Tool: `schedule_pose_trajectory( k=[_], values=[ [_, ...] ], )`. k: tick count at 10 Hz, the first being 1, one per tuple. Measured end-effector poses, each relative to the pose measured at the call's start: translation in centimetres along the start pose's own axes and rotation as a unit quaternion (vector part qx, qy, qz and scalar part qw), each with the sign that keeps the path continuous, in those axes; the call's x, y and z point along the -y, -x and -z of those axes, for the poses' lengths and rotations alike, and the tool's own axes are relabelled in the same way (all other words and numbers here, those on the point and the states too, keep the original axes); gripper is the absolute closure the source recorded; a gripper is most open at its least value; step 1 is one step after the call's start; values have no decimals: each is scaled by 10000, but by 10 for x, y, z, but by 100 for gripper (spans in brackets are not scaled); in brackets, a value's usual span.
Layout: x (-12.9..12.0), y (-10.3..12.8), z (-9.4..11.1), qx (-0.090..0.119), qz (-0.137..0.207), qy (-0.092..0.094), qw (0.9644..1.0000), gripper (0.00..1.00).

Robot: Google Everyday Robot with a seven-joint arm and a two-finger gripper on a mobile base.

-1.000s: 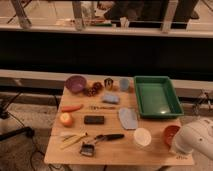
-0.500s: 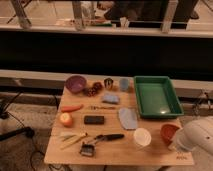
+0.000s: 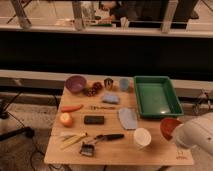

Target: Stack bowls into tray

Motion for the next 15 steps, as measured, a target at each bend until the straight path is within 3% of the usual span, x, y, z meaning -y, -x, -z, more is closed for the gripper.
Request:
schedule_pose_trajectory(
  k=[2,4,8,9,11,15],
  values=[
    [4,17,29,132,148,-201,9996,100],
    [1,39,52,437,356,-297,9980,100],
    [-13,99,84,1103,1073,-366,9874,100],
    [-21,124,91,1326,1363,-361,9811,100],
    [-32,153,93,1536,1662,-319,9735,100],
    [-56,230,82,2091,2365,-90,9488,100]
  ],
)
